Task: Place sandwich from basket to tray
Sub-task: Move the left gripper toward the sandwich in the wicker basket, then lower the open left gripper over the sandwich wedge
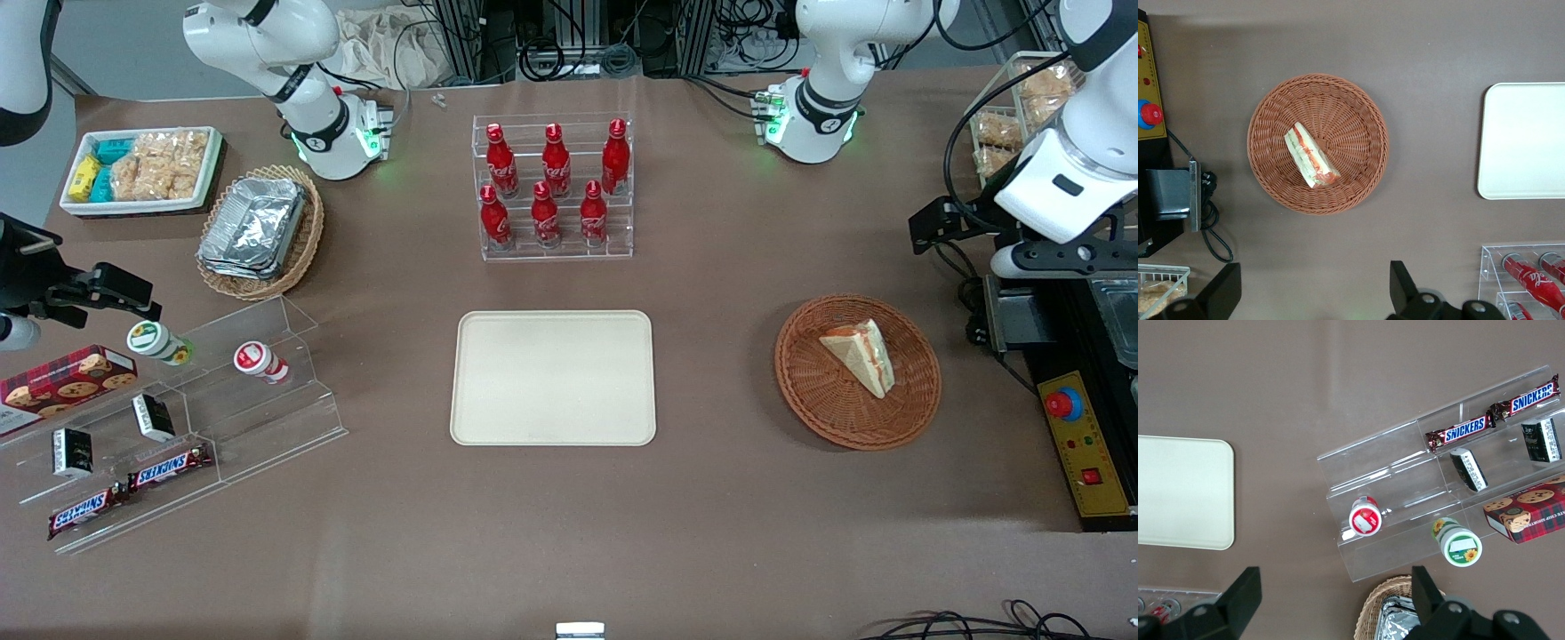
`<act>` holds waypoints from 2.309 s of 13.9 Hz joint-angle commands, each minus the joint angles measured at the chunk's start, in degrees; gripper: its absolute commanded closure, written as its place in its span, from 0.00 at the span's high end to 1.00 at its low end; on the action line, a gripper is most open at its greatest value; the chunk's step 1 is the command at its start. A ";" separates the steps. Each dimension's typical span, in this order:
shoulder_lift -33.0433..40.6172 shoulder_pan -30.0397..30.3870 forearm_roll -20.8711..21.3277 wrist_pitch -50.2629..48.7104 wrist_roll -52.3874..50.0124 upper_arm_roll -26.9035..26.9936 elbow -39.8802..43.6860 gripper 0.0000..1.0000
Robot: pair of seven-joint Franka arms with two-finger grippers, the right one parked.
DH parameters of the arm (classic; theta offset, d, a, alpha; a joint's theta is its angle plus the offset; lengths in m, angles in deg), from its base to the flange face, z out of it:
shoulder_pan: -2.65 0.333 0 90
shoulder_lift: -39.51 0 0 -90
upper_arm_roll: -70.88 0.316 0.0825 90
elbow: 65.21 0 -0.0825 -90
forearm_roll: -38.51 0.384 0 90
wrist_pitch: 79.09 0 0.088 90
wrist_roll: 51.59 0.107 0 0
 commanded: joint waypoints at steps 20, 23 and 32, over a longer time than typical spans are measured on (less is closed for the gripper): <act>-10.56 7.57 1.06 37.66 -34.64 0.11 -28.55 1.00; -13.54 7.39 1.06 46.80 -34.91 -0.07 -33.39 1.00; -19.44 5.81 1.24 50.96 -34.82 -0.16 -33.75 0.00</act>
